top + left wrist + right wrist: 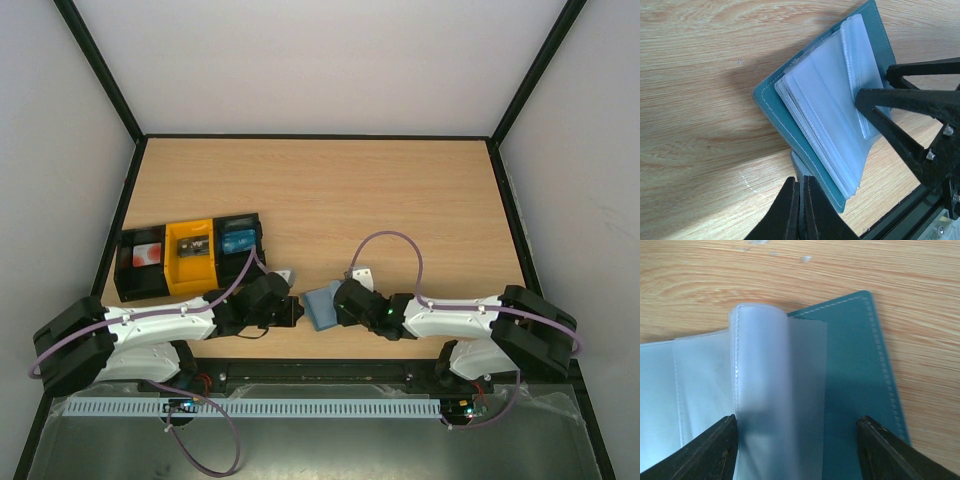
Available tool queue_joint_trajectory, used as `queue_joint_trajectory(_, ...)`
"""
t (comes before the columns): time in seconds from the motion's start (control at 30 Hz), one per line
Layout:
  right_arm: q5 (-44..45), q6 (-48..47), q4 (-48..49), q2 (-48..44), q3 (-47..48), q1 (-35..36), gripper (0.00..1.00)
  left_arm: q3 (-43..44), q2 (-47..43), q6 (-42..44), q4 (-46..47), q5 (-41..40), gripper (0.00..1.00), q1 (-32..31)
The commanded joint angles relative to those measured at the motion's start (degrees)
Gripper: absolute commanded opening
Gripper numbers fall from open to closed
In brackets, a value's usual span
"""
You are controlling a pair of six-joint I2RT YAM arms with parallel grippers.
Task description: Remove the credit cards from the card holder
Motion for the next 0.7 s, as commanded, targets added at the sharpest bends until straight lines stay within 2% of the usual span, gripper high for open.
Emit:
queue_joint_trajectory(0.0,7.26,3.18,-7.76,-2.07,-0.45,0.06,0.61,1.18,-1.04,0.56,-0.78,0.07,0.03,0.33)
queue_joint_trajectory(0.37,11.2,7.33,-16.32,-8.53,0.88,0.04,0.56,0.93,-1.65,1.68,2.65,2.88,0.03,0.32)
queue_joint_trajectory(0.53,5.89,7.03,-16.61,-13.95,2.96,0.04,0.52,0.78,-2.45,1.94,3.41,3.19,0.03,0.37)
queue_joint_trajectory(0.67,-0.52,5.85,-12.56,-17.3,3.52,0.04,0.49,0.96,-2.61,2.28,3.44,3.28,0.03,0.44)
